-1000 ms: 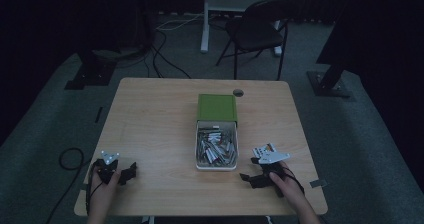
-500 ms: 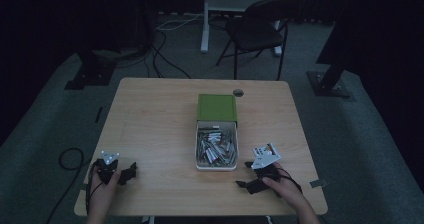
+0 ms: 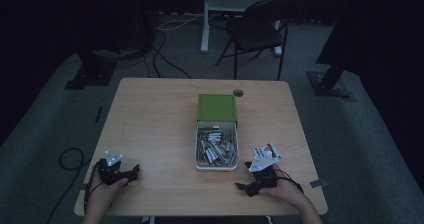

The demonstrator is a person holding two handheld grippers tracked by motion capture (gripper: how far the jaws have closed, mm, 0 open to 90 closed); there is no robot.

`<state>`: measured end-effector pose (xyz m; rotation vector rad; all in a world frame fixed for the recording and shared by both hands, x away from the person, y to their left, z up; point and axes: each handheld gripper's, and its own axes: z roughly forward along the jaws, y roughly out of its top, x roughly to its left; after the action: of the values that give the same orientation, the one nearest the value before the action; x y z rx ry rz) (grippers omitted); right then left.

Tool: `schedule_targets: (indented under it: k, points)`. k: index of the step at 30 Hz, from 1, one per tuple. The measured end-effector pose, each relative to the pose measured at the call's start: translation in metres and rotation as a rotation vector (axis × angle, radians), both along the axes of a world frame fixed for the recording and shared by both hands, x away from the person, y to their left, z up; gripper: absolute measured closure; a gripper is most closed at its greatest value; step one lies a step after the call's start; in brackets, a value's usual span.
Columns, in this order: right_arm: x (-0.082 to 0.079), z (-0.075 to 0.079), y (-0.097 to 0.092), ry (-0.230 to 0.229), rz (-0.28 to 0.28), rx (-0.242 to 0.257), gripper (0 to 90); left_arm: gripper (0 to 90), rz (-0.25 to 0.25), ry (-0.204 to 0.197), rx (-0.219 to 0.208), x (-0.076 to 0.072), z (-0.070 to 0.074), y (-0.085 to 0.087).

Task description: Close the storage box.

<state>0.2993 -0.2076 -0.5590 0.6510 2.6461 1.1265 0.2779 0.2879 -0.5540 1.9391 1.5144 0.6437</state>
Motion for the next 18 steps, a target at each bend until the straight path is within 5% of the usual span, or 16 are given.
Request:
schedule_targets:
  k: [10, 18]
  points:
    - [-0.001, 0.002, 0.001, 0.007, -0.073, 0.021, 12.5, 12.4, -0.117, 0.007, 0.006, -0.004, 0.005, -0.019]
    - [0.002, 0.02, -0.009, -0.033, -0.139, 0.135, 12.5, 12.4, -0.234, -0.045, -0.024, -0.007, 0.013, -0.044]
